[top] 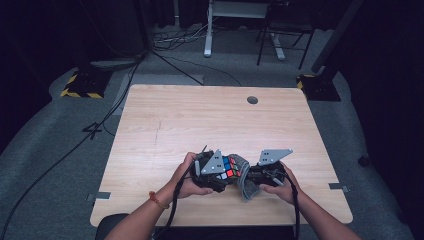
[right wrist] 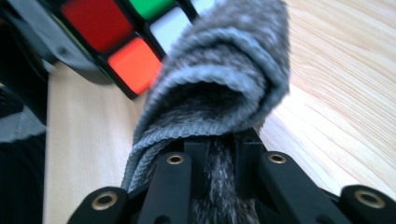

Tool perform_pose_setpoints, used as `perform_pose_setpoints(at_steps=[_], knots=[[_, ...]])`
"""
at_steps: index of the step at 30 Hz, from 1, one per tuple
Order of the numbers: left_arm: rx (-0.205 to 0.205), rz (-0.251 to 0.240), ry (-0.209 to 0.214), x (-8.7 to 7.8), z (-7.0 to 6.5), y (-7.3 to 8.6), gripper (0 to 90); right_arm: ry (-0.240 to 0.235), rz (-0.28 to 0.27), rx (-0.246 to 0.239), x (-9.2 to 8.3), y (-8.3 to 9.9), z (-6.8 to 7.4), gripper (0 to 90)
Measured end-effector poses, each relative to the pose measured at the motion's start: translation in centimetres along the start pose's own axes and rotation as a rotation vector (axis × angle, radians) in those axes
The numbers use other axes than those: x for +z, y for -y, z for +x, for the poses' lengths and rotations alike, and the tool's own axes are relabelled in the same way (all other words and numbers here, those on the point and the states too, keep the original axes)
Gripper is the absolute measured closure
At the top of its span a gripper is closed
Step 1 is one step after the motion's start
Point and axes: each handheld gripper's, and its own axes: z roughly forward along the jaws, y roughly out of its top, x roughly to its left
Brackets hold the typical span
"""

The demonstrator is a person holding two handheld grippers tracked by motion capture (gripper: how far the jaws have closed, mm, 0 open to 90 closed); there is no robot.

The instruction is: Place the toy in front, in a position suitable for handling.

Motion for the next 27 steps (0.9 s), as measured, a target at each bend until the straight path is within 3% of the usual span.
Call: perform_pose_setpoints(at_steps=[1, 5, 7, 11, 14, 18, 23, 27], knots=[[-0.006, -0.007, 0.012, 0.0, 0.1, 0.1, 33.5, -0.029, -0.021, 0.006, -0.1, -0.1, 0.2, 80.2], [0.004, 0.018, 0.002, 0.1, 0.1, 0.2, 33.3, -0.027, -0.037, 0.023, -0.3, -0.1, 0.2, 80.3], [0.029, 0.041, -0.006, 0.2, 0.0, 0.2, 32.9, -0.02, -0.049, 0.013, -0.4, -0.2, 0.2, 80.3], [0.032, 0.057, -0.012, 0.4, 0.0, 0.3, 33.0, -0.009, -0.051, 0.003, -0.7, -0.3, 0.3, 80.3], [0.037, 0.095, -0.027, 0.6, 0.0, 0.3, 33.2, 0.031, -0.039, -0.013, -0.9, -0.5, 0.4, 80.2], [0.025, 0.143, -0.036, 1.2, 0.1, 0.5, 33.2, 0.1, -0.068, -0.068, -2.1, -1.2, 0.9, 80.2], [0.046, 0.178, -0.02, 2.3, -0.5, 0.5, 33.2, 0.033, -0.08, -0.127, -1.9, -1.9, 2.5, 80.0], [0.039, 0.194, -0.003, 2.9, -0.9, 0.7, 33.2, 0.051, -0.067, -0.135, -1.4, -2.1, 2.7, 79.9]])
